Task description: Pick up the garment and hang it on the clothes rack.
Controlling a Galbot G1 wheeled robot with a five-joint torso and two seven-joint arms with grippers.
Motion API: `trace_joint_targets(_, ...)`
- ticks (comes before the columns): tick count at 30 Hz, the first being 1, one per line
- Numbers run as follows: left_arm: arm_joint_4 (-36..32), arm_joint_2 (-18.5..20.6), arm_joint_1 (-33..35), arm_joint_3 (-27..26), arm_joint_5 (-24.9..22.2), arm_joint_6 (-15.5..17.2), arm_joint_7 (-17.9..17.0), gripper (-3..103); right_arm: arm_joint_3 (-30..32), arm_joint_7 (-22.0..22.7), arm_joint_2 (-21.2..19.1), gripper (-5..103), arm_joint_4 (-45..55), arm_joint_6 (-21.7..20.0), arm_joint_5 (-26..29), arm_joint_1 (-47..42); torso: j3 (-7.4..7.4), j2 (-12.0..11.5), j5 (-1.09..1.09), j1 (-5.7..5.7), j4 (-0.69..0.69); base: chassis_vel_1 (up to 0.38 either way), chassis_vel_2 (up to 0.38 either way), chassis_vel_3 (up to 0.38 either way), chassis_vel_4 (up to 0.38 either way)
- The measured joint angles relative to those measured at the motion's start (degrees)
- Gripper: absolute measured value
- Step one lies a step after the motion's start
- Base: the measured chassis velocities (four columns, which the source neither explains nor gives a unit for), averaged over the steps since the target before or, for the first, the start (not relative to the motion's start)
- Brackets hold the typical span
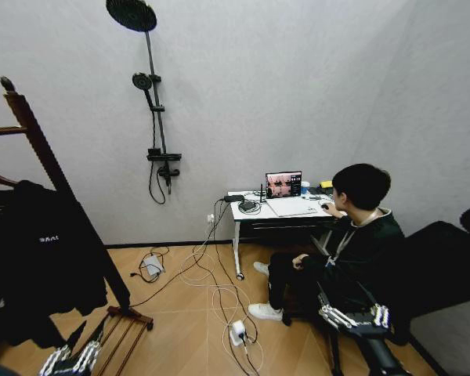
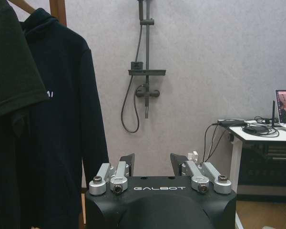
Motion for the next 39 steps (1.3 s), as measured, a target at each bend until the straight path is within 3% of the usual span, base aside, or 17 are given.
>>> trace_joint_targets(18,0.00,0.00,0.00,0.00,0.00,0.00,0.04,46,0.00,0.00,0.00,100,-0.01,0.00,0.00,0.00,0.00,0.02,0.03,-0.02,0.00,0.225,-0.232,-0.221,0.227)
trace_joint_targets(21,0.00,0.00,0.00,0.00,0.00,0.00,0.01,46,0.00,0.00,0.00,100,0.00,0.00,0.00,0.00,-0.01,0.02,-0.05,-0.03,0.01,0.334,-0.367,-0.342,0.338)
trace_joint_targets(24,0.00,0.00,0.00,0.00,0.00,0.00,0.02,46,0.00,0.00,0.00,100,0.00,0.00,0.00,0.00,-0.01,0.02,0.04,-0.03,0.00,0.391,-0.337,-0.348,0.365)
trace_joint_targets(26,0.00,0.00,0.00,0.00,0.00,0.00,0.00,46,-0.01,-0.01,0.00,100,-0.01,0.00,0.00,0.00,-0.01,0.01,0.03,-0.03,0.01,0.357,-0.341,-0.393,0.373)
trace_joint_targets(27,0.01,0.00,0.00,0.00,0.00,0.00,0.00,46,0.00,-0.01,0.00,100,0.00,0.00,0.00,-0.01,-0.01,0.02,-0.09,-0.04,0.00,0.353,-0.398,-0.393,0.359)
trace_joint_targets(30,0.00,0.00,0.00,0.00,0.00,0.00,0.04,46,0.00,-0.01,0.00,100,-0.01,-0.01,0.00,0.00,-0.01,0.02,0.08,-0.05,0.01,0.383,-0.344,-0.369,0.357)
trace_joint_targets(33,0.01,0.00,0.00,0.00,0.00,0.00,-0.01,46,0.00,-0.01,0.00,100,0.00,0.00,0.00,0.00,-0.01,0.02,-0.10,-0.04,0.01,0.344,-0.363,-0.325,0.355)
trace_joint_targets(35,0.00,0.00,0.00,0.00,0.00,0.00,0.07,46,0.00,0.00,0.00,100,-0.02,-0.01,0.00,0.00,-0.02,0.02,0.08,-0.04,0.00,0.354,-0.346,-0.352,0.338)
trace_joint_targets(37,-0.01,0.00,0.01,0.00,0.00,0.00,0.02,46,0.00,0.00,0.00,100,-0.02,-0.01,0.00,0.00,0.00,0.00,0.06,-0.01,0.01,0.330,-0.379,-0.373,0.335)
trace_joint_targets(38,0.01,0.00,0.00,0.00,0.00,0.00,-0.01,46,0.00,-0.01,0.00,100,0.01,0.00,0.00,-0.01,0.00,0.01,-0.12,-0.02,0.01,0.330,-0.331,-0.312,0.386)
trace_joint_targets(39,0.00,0.00,0.00,0.00,0.00,0.00,0.00,46,0.00,-0.01,0.00,100,-0.01,0.00,0.00,-0.01,-0.02,0.03,0.01,-0.04,0.00,0.340,-0.331,-0.312,0.339)
